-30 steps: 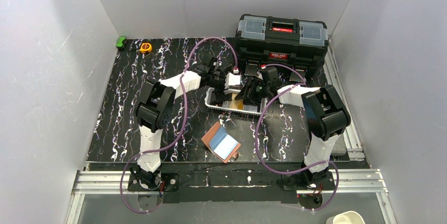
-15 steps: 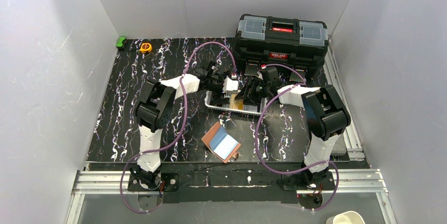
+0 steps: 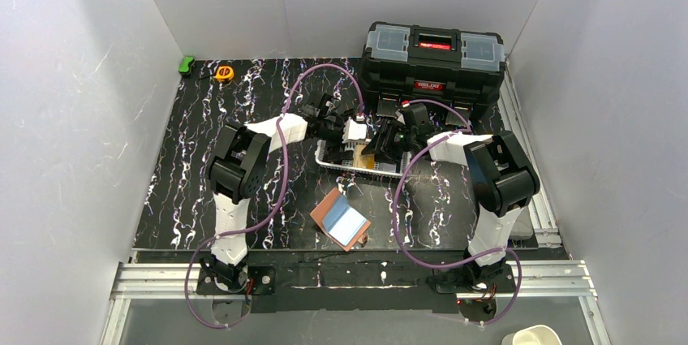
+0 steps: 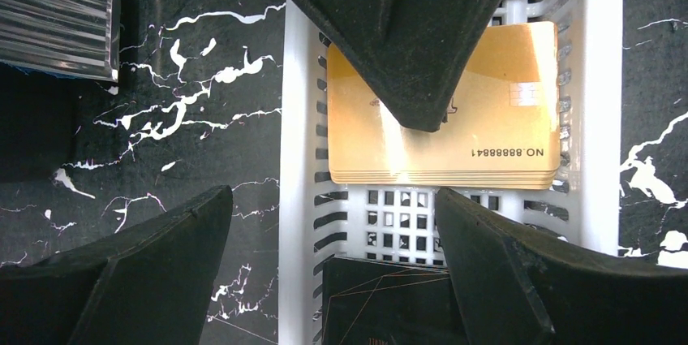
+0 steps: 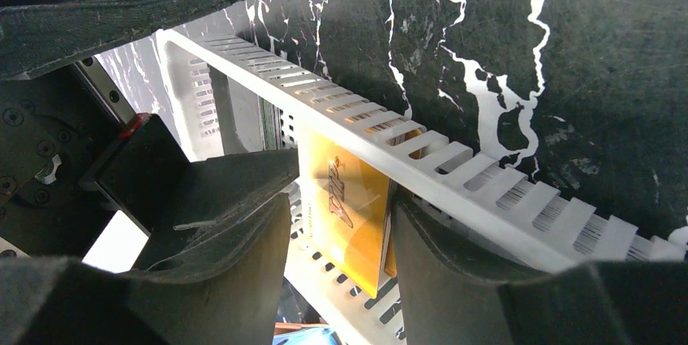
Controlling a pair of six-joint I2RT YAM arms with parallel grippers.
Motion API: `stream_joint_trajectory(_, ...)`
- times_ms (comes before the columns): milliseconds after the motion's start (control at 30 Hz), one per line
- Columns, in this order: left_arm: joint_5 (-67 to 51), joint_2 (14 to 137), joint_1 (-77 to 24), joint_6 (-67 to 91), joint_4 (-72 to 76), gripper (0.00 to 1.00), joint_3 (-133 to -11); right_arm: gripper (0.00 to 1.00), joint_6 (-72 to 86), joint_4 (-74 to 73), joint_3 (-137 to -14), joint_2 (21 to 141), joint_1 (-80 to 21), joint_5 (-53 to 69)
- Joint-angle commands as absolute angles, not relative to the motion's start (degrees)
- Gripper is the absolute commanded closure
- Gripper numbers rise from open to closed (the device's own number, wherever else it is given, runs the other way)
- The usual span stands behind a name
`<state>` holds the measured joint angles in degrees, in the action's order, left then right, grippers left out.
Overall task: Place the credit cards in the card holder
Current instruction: Pick up the credit card from the storage box.
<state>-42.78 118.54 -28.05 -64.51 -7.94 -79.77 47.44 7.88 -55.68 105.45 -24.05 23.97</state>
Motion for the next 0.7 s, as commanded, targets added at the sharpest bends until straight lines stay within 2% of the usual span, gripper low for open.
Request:
stream_joint_trajectory(0, -44.64, 114.69, -27.6, -64.56, -9.99, 0.05, -81.56, 0.44, 47.28, 9.13, -55.24, 106.08, -23.99, 24.59)
stream_joint_trajectory(333, -46.03, 115.12, -27.75, -60.76, -8.7, 0.05, -83.4, 0.44, 47.09, 8.97, -55.15, 106.05, -23.99, 24.53)
stream_joint_trajectory(667, -45.55, 115.06, -28.32, -64.56, -8.96, 0.05, -80.61, 0.44, 47.17, 9.05, -55.22, 105.98, -23.88, 24.52)
